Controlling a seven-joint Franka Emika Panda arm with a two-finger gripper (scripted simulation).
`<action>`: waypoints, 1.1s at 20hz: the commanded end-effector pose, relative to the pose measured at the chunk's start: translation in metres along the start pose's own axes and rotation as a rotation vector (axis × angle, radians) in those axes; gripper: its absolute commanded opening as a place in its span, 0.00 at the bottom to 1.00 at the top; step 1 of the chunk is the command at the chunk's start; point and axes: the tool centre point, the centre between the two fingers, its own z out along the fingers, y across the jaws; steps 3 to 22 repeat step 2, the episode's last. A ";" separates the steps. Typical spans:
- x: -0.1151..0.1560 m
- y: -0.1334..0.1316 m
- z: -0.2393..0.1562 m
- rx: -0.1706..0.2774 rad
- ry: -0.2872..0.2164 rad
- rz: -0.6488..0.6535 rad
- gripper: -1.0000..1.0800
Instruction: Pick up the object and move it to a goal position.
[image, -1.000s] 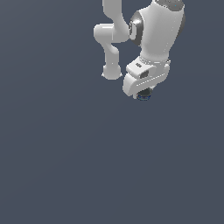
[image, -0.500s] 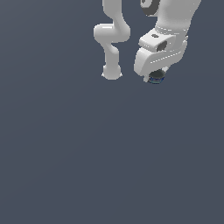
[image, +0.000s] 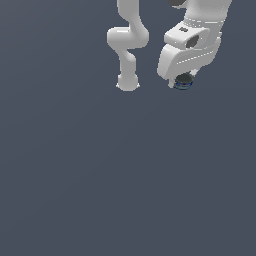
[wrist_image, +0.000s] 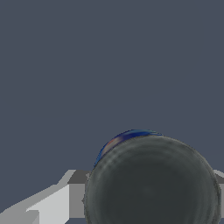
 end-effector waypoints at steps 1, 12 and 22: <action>0.000 0.001 0.001 0.000 0.000 0.001 0.00; 0.000 0.001 0.001 0.000 0.000 0.001 0.00; 0.000 0.001 0.001 0.000 0.000 0.001 0.00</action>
